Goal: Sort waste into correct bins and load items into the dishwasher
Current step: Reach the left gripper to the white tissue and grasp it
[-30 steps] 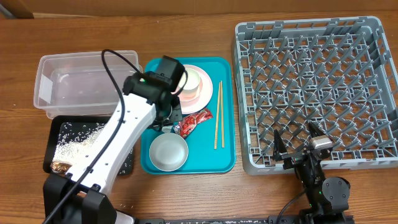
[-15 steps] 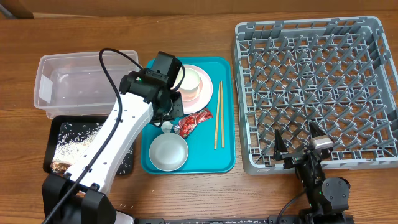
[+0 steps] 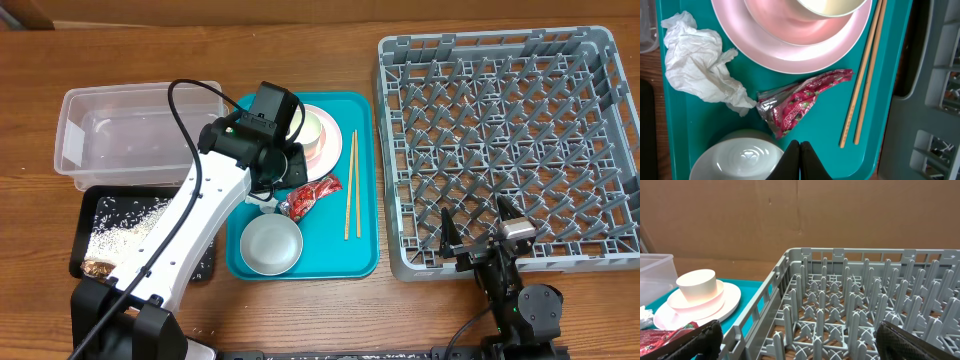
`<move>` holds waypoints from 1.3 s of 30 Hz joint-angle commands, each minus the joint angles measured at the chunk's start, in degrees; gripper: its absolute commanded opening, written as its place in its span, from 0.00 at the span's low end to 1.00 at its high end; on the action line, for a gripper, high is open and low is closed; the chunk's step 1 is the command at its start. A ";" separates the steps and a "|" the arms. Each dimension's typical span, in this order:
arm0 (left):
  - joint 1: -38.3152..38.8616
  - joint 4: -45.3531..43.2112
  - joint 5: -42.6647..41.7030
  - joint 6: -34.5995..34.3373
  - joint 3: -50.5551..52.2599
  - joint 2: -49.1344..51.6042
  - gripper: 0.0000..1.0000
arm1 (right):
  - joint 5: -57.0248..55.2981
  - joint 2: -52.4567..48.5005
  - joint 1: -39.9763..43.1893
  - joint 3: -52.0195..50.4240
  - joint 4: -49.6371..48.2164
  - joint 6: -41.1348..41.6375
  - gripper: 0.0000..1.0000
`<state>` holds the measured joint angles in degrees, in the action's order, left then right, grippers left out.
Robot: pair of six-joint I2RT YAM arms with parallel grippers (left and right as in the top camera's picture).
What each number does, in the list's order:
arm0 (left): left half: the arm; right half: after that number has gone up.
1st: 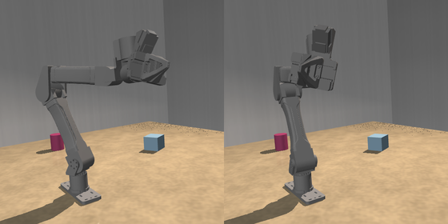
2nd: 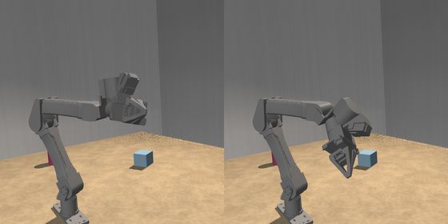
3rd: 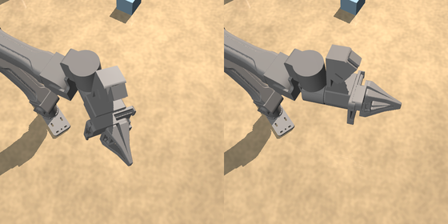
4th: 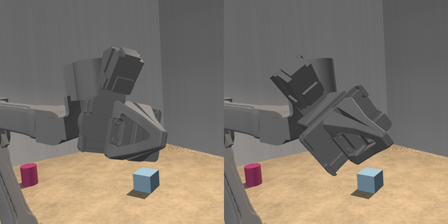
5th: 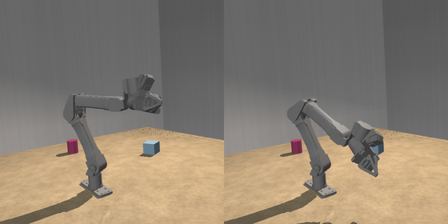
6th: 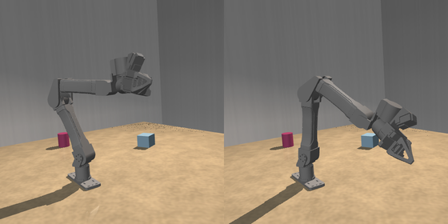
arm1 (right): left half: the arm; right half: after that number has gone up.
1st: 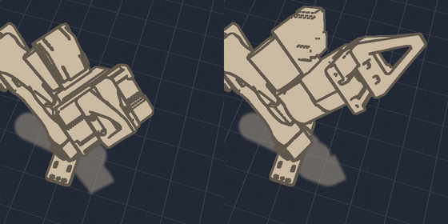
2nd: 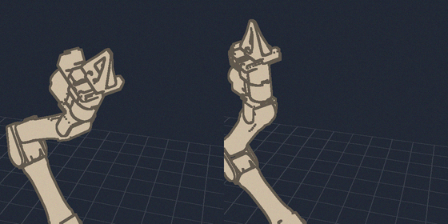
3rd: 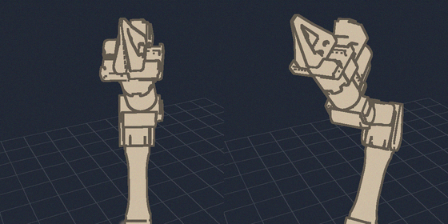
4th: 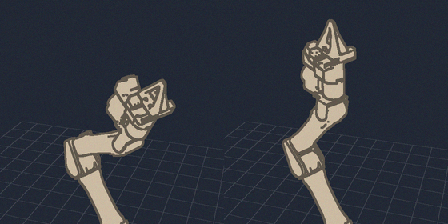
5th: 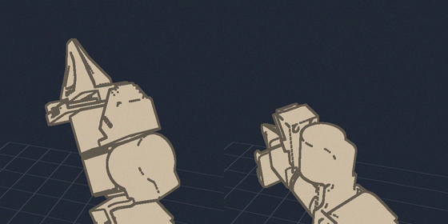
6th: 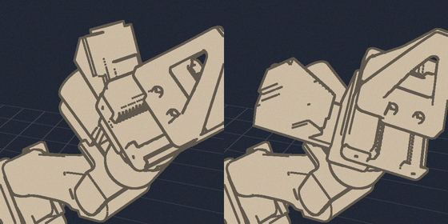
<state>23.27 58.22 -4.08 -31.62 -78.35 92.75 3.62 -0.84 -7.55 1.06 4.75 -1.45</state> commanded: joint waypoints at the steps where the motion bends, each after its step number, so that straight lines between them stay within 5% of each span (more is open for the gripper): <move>1: 0.13 -0.26 0.70 -1.92 0.42 -0.22 0.04 | 0.07 0.68 -0.26 -0.61 -0.28 0.13 1.00; 7: 0.13 2.86 5.88 -2.47 0.42 -0.22 0.05 | 0.07 0.68 -0.26 -0.61 -0.28 0.13 1.00; 9: 0.13 4.52 10.27 -4.57 0.44 -0.22 0.17 | 0.07 0.68 -0.26 -0.61 -0.28 0.13 1.00; 11: 0.11 5.22 14.27 -7.26 0.61 -0.22 0.41 | 0.07 0.68 -0.26 -0.61 -0.28 0.13 1.00; 13: 0.11 4.94 15.50 -9.55 0.90 -0.22 0.47 | 0.07 0.68 -0.26 -0.61 -0.28 0.13 1.00; 21: 0.11 -0.31 18.03 -16.90 6.78 -0.22 0.47 | 0.07 0.68 -0.26 -0.61 -0.28 0.13 1.00; 39: 0.66 -14.29 20.65 -16.85 17.86 -0.22 0.43 | 0.07 0.68 -0.26 -0.61 -0.28 0.13 1.00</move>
<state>23.29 45.23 14.59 -47.70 -62.17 92.75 3.60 -0.84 -7.55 1.06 4.73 -1.48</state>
